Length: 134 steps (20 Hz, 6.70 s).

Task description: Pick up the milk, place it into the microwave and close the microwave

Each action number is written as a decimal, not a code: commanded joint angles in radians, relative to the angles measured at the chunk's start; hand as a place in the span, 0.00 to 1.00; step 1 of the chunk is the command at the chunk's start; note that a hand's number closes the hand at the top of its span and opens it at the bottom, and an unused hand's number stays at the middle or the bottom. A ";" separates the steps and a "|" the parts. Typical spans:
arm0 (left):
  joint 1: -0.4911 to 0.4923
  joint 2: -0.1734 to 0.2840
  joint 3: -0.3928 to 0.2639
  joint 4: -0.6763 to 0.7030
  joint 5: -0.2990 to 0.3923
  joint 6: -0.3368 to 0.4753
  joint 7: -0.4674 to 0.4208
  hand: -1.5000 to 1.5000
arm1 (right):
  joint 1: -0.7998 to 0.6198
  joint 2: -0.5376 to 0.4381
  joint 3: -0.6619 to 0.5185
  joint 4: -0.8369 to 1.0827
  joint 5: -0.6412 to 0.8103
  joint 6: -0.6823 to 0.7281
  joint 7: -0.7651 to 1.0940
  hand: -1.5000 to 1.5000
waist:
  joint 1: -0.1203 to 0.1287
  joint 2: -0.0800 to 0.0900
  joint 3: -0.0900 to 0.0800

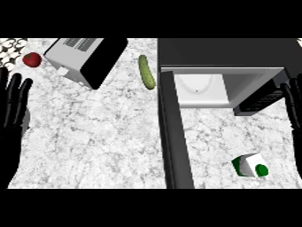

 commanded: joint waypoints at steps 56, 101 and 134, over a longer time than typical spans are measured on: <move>0.876 0.051 -0.501 -0.009 0.129 0.117 -0.656 0.00 | 0.074 -0.069 -0.311 1.199 0.161 0.321 -0.941 0.00 | 0.024 -0.031 0.010; 0.826 0.127 -0.509 0.017 0.209 0.156 -0.688 0.00 | -0.324 -0.054 -0.322 1.631 0.125 0.022 -1.150 1.00 | 0.020 -0.027 0.011; 0.931 0.199 -0.582 -0.010 0.221 0.162 -0.806 0.00 | 0.156 0.042 -0.156 0.730 0.009 0.135 -0.748 1.00 | 0.003 -0.035 0.008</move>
